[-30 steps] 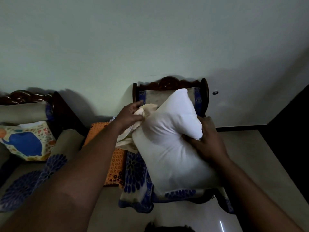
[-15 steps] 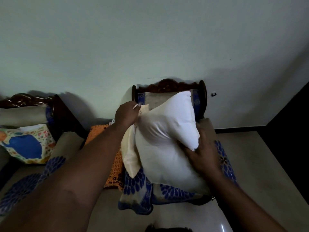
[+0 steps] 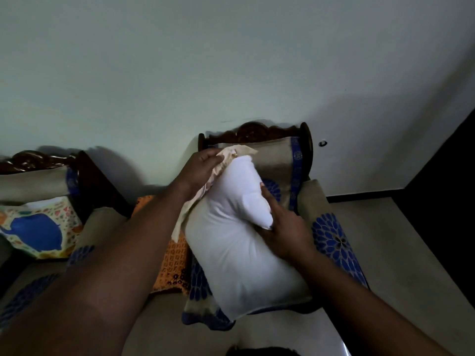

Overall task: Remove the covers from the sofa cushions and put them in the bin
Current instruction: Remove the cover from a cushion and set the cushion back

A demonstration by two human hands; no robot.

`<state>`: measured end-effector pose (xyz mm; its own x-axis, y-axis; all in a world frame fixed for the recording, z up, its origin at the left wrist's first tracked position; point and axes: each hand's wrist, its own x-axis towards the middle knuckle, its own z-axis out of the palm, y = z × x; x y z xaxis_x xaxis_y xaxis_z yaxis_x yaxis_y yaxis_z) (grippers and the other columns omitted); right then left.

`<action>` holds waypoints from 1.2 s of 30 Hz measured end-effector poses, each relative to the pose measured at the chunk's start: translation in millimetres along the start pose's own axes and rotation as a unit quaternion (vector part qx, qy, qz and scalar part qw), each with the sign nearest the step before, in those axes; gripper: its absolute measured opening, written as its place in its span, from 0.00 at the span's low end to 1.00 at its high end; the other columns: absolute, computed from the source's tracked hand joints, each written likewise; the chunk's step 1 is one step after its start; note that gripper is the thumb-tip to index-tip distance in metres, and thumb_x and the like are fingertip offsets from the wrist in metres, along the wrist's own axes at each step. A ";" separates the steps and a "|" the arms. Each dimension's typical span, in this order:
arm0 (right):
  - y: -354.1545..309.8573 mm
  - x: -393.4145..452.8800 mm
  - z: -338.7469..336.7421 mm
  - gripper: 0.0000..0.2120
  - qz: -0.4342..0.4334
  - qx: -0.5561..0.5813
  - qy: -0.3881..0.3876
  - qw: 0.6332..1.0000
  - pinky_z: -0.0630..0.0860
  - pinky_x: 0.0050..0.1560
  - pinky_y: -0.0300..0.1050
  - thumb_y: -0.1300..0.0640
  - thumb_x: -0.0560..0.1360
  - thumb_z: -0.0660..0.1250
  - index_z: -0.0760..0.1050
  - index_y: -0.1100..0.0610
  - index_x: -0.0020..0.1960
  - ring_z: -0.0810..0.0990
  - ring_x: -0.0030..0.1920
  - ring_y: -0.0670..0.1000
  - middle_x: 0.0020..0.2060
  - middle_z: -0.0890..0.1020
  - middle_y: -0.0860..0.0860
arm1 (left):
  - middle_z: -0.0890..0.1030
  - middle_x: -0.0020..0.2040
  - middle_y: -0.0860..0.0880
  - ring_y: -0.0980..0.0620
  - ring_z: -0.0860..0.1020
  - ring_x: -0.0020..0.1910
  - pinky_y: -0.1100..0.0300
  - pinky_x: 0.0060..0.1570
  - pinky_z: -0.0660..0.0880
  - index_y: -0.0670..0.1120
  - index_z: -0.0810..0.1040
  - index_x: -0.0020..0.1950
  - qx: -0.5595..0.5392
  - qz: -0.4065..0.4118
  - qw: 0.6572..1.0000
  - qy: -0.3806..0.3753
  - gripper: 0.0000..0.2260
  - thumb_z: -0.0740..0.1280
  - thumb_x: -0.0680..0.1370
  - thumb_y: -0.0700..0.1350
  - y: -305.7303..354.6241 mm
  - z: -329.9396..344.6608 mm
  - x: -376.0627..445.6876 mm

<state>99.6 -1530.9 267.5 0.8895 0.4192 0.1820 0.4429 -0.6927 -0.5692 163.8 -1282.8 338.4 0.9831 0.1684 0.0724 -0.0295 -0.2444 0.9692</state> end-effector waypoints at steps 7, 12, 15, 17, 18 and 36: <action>5.4 14.8 -6.3 0.43 -0.030 -0.065 -0.093 0.993 0.75 0.51 0.49 0.39 0.77 0.65 0.39 0.36 0.80 0.81 0.56 0.57 0.63 0.80 0.51 | 0.85 0.52 0.60 0.66 0.80 0.54 0.64 0.57 0.74 0.50 0.85 0.58 0.188 0.074 0.974 -0.105 0.10 0.68 0.80 0.40 4.4 -1.2 -1.2; 3.0 33.4 -2.7 0.40 0.012 -0.082 -0.159 0.984 0.74 0.61 0.50 0.35 0.78 0.62 0.42 0.36 0.80 0.78 0.63 0.57 0.69 0.77 0.50 | 0.84 0.57 0.56 0.58 0.81 0.57 0.57 0.60 0.76 0.53 0.84 0.61 0.356 0.160 0.914 -0.106 0.11 0.64 0.81 0.49 -1.2 6.6 -12.2; 8.2 44.3 -0.1 0.35 0.062 -0.051 -0.156 0.984 0.71 0.66 0.48 0.39 0.80 0.62 0.48 0.40 0.81 0.76 0.66 0.56 0.72 0.74 0.51 | 0.84 0.60 0.53 0.53 0.81 0.58 0.61 0.57 0.74 0.54 0.82 0.64 0.407 0.198 0.886 -0.103 0.15 0.63 0.80 0.51 -5.4 12.8 -22.5; 16.1 49.5 -3.0 0.35 0.088 -0.040 -0.142 0.985 0.71 0.63 0.46 0.40 0.80 0.63 0.51 0.42 0.81 0.77 0.65 0.55 0.71 0.75 0.52 | 0.83 0.62 0.51 0.51 0.81 0.59 0.62 0.57 0.74 0.54 0.80 0.67 0.402 0.191 0.891 -0.089 0.16 0.66 0.79 0.50 -13.8 15.2 -30.7; 20.6 51.1 -5.4 0.36 0.096 -0.034 -0.141 0.985 0.70 0.63 0.45 0.40 0.80 0.64 0.50 0.42 0.82 0.76 0.66 0.55 0.72 0.73 0.51 | 0.82 0.63 0.50 0.49 0.81 0.59 0.59 0.57 0.75 0.54 0.79 0.68 0.409 0.180 0.891 -0.080 0.18 0.68 0.79 0.51 -19.5 16.6 -35.5; 35.1 41.9 -23.5 0.34 0.112 0.249 0.090 0.958 0.63 0.67 0.38 0.54 0.78 0.69 0.59 0.45 0.80 0.67 0.70 0.40 0.73 0.69 0.40 | 0.76 0.53 0.42 0.37 0.77 0.50 0.44 0.43 0.77 0.46 0.75 0.58 0.567 0.009 0.815 0.123 0.14 0.69 0.73 0.41 -89.2 -12.2 -11.8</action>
<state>155.2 -1551.5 273.9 0.9806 0.1546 0.1207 0.1707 -0.3695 -0.9134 152.7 -1251.3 254.0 0.9139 0.3076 0.2650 0.2799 -0.9501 0.1378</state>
